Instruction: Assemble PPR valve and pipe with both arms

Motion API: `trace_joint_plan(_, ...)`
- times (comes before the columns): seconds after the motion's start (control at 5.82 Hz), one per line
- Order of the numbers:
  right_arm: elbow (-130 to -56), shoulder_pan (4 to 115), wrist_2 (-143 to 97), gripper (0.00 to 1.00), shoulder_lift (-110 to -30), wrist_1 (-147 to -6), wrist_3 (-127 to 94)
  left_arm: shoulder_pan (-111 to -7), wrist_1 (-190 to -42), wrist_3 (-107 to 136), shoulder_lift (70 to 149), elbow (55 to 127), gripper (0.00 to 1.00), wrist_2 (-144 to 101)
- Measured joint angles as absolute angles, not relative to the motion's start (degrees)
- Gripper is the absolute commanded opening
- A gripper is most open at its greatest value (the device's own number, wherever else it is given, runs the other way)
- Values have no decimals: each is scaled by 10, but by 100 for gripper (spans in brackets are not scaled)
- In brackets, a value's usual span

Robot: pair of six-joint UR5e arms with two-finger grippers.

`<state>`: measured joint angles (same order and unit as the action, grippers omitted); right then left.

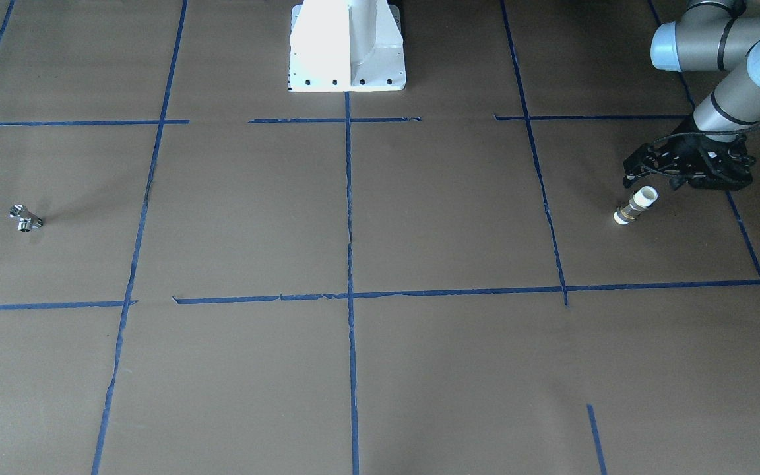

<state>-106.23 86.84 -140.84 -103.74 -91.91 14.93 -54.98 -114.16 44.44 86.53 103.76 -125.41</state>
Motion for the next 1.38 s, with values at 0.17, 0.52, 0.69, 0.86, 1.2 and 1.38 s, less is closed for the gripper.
trace_joint_plan(0.17, -1063, 868, -1409, 100, -1042, -904, 148, -544, -1141, 445, 868, 1036, 94, -1246)
trace_joint_plan(0.52, -1063, 868, -1411, 100, -1050, -879, 142, -540, -1141, 444, 871, 1035, 84, -1233)
trace_joint_plan(0.69, -1063, 868, -1411, 100, -1051, -876, 142, -539, -1141, 444, 872, 1034, 76, -1227)
trace_joint_plan(0.86, -1063, 868, -1412, 100, -1051, -876, 143, -539, -1141, 444, 872, 1034, 76, -1224)
trace_joint_plan(1.2, -1063, 868, -1412, 100, -1051, -875, 145, -539, -1141, 444, 874, 1033, 60, -1223)
trace_joint_plan(1.38, -1063, 868, -1412, 100, -1051, -875, 145, -539, -1141, 444, 874, 1032, 45, -1222)
